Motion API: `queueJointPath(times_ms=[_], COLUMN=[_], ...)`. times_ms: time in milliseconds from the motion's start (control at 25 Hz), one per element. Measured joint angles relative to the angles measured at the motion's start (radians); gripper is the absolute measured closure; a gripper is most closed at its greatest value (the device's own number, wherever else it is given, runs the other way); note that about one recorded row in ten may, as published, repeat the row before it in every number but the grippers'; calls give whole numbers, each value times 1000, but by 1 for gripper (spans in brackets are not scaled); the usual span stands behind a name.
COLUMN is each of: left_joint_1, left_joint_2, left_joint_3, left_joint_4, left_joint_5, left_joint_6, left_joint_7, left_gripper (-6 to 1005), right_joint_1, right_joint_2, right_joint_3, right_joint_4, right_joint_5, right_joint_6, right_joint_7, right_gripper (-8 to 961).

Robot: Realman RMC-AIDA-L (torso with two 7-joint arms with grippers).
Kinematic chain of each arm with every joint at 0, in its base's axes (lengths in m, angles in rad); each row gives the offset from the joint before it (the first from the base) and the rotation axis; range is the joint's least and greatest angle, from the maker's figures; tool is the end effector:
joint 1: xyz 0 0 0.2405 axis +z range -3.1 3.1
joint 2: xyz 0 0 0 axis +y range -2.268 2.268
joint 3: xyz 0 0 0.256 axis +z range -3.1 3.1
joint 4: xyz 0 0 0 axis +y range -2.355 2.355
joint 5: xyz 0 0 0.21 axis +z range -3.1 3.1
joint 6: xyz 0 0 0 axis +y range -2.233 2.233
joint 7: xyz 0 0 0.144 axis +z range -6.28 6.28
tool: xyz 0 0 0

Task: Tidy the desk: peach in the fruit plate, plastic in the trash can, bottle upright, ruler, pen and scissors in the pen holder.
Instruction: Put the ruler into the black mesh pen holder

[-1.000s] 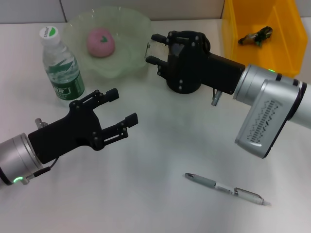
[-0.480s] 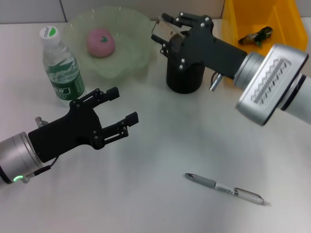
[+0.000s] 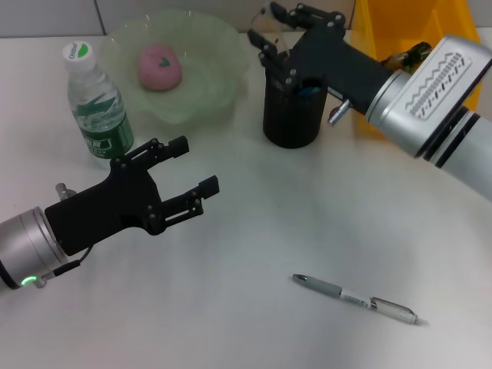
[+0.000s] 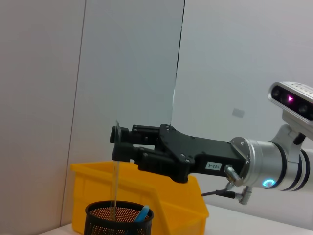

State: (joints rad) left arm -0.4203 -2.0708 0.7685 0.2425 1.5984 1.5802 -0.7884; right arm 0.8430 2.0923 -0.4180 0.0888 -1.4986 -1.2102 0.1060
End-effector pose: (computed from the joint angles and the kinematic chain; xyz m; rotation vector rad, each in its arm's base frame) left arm -0.2836 0.2753 -0.0384 -2.4645 -0.4128 -1.0354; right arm 0.1882 0.3877 -0.0748 -2.1661 -0.0807 0.7780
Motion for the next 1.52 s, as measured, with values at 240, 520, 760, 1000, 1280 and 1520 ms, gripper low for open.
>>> queueJointPath(times_ms=[240,520,760,1000,1280,1520], left_joint_1=[-1,-2,-3,-5,-8,-11], left_joint_2=[1,2,3,3,4,5], left_joint_3=[0,0,0,0,0,0], left_joint_4=[2,3,3,3,3,9], left_joint_5=[0,0,0,1,2,3], left_joint_6=[0,4,4,4,4,3], left_joint_7=[0,0,0,0,0,0], left_gripper=[208,208,208,218,221,221], right_joint_1=[0,-4,-9,-10,-10,-10], right_joint_2=[0,0,0,0,0,0], right_joint_3=[89,157,193,194,195,196], right_joint_4=[35,75,87,86,83,81], right_joint_5=[0,0,0,0,0,-5], right_joint_6=[39,64,78,78,90,94], right_joint_7=[105,134,137,138,138,138], right_gripper=[555,544,534,524,513,503])
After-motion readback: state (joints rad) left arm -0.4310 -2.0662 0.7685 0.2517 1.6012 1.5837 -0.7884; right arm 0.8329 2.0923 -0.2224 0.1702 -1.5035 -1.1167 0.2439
